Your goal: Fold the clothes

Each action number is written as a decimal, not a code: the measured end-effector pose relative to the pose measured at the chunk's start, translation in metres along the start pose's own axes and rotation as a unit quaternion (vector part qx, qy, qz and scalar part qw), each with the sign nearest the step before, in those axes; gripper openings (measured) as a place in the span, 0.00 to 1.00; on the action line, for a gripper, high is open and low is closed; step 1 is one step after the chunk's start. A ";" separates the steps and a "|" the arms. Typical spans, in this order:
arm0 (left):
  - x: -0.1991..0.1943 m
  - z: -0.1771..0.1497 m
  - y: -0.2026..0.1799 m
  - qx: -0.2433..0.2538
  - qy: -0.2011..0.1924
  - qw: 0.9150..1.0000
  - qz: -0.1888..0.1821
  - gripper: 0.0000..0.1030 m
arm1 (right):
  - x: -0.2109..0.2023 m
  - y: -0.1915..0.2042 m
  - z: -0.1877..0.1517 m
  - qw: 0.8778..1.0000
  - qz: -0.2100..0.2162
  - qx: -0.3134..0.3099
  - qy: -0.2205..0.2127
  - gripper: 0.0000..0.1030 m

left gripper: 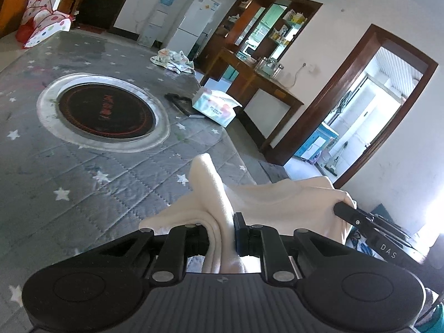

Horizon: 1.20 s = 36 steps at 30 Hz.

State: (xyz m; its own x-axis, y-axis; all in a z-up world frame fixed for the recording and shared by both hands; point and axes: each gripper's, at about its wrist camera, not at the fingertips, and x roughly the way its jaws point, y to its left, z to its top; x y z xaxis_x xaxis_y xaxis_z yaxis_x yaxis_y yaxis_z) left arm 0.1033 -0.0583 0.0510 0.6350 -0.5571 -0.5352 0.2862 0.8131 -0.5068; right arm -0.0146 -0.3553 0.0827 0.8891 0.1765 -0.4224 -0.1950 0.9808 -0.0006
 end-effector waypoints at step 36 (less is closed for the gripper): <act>0.068 -0.032 0.017 0.036 0.070 0.993 0.090 0.25 | 0.077 -0.030 -0.065 0.994 -0.049 0.030 0.096 0.18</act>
State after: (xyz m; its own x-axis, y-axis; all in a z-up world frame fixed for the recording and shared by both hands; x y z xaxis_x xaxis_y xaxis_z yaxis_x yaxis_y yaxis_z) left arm 0.1287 -0.0878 -0.0154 0.5767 -0.4152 -0.7036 0.2302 0.9089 -0.3477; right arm 0.0330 -0.3768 -0.0087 0.8054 0.0667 -0.5889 -0.0813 0.9967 0.0017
